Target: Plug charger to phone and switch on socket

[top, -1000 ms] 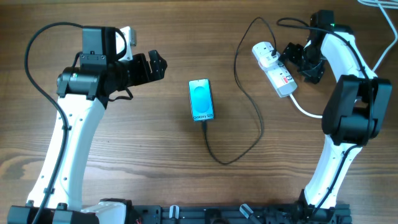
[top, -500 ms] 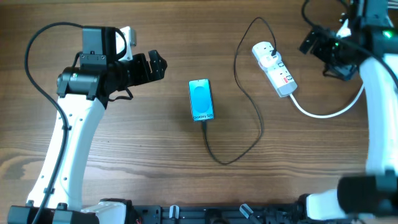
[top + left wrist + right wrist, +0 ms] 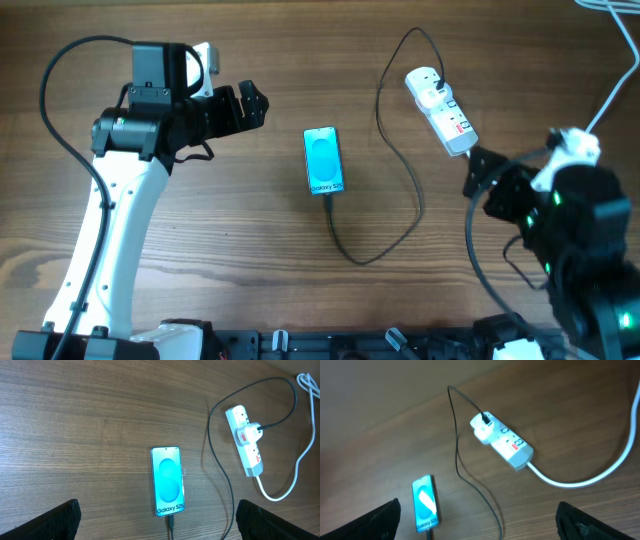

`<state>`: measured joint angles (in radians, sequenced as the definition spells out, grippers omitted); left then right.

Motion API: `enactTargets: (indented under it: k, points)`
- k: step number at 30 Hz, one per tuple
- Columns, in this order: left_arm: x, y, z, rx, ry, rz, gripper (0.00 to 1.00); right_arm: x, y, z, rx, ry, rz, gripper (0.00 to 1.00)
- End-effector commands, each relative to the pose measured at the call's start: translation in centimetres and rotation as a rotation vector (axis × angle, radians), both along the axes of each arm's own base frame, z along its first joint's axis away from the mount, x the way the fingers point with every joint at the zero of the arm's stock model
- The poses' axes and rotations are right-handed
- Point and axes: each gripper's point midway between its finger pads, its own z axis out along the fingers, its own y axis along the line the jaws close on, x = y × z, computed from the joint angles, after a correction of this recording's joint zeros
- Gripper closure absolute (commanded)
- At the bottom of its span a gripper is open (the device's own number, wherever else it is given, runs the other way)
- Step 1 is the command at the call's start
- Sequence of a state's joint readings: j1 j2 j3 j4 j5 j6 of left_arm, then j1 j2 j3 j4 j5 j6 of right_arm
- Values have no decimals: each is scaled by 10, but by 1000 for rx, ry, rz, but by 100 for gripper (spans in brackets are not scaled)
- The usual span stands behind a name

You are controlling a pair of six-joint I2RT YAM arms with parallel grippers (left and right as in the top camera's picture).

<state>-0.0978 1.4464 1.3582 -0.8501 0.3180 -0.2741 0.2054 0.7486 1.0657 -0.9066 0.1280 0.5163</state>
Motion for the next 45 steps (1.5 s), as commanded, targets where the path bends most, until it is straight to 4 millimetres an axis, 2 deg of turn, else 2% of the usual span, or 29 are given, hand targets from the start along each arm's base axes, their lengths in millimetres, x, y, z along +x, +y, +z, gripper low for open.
enactTargets:
  k: [1, 24, 27, 28, 29, 32, 33, 36, 45]
  points:
    - [0, 0, -1, 11, -5, -9, 0, -16, -16, 7, -10, -104, -69, 0]
    - [0, 0, -1, 11, -5, -9, 0, -18, -20, 0, -42, -83, -76, 0]
    - [0, 0, -1, 11, -5, -9, 0, -22, -32, -23, -145, -48, -55, 0]
    - [0, 0, -1, 11, -5, -9, 0, -23, -37, -38, -162, -40, -63, 0]
    - [0, 0, -1, 11, -5, -9, 0, -22, -36, -44, -168, -60, -48, 0]
    - [0, 0, -1, 11, -5, -9, 0, -10, -20, -51, -182, -270, 77, 0]
    - [0, 0, -1, 11, -5, -9, 0, -7, -18, -54, -187, -375, 82, 0]
    - [0, 0, -1, 11, -5, -9, 0, -6, -16, -61, -226, -547, 89, 0]
    - [0, 0, -1, 11, -5, -9, 0, 2, -16, -96, -239, -673, 79, 0]
